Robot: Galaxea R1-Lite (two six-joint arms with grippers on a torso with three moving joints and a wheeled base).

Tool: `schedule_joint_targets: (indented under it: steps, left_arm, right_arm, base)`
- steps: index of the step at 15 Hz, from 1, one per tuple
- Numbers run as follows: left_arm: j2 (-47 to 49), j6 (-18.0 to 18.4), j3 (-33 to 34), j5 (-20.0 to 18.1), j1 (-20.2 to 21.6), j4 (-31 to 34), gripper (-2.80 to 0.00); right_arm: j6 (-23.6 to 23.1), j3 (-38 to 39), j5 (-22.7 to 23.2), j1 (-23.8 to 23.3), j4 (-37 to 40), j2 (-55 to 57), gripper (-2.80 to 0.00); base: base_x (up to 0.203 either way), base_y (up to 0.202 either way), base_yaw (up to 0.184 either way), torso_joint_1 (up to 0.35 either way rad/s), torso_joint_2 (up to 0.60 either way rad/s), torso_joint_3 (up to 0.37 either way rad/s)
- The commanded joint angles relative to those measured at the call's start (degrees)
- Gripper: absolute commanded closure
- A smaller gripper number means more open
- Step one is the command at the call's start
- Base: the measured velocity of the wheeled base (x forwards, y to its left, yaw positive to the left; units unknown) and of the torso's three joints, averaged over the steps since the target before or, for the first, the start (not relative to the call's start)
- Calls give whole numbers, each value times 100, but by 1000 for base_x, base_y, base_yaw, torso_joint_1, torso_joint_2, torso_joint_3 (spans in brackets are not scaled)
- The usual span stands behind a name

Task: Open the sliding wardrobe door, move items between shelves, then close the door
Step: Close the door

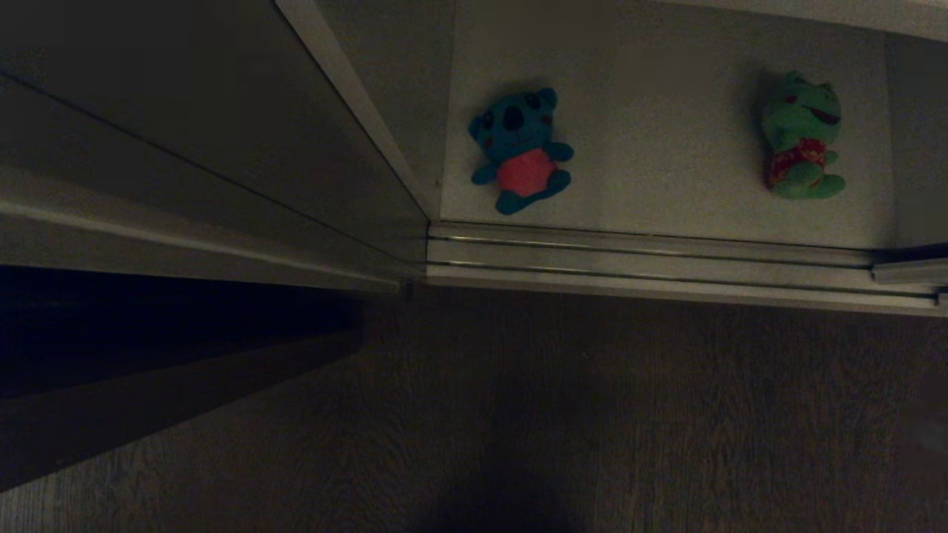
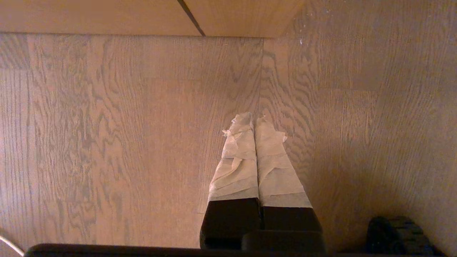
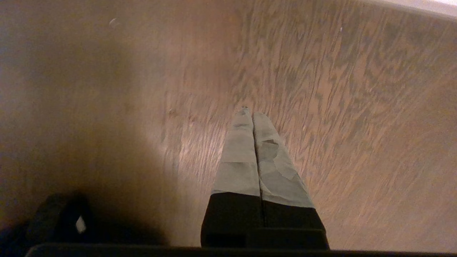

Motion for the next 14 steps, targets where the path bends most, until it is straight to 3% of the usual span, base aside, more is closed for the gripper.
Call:
schedule_joint_targets:
  steps: [1,5,6,8,11,12,14]
  left_arm:
    - [-3,2,0,0,0,1,0]
    - [-1,2,0,0,0,1,0]
    - [-3,2,0,0,0,1,0]
    - [3,2,1,0,0,1,0]
    - [4,2,2,0,0,1,0]
    - [-3,2,7,0,0,1,0]
    - [-3,2,8,0,0,1,0]
  right_arm:
    - [-5,399,-8,78,214,-1681,0]
    - [77,713,-265,349,1422,-3128,0]
    - [345,774,-504,419,1648,-3137,0]
    - [861,781,-556,691,1780,-3330,0]
    - [1088,810,-522,890,2503,-4531,0]
    - [1104,932,-536,923,2477,-4715,0]
    - [1103,1452,-589,950,1364,-4728,0]
  base:
    - [0,0,0,0,0,0]
    - [0,0,0,0,0,0]
    - [0,0,0,0,0,0]
    - [0,0,0,0,0,0]
    - [0,0,0,0,0,0]
    - [0,0,0,0,0,0]
    - [0,0,0,0,0,0]
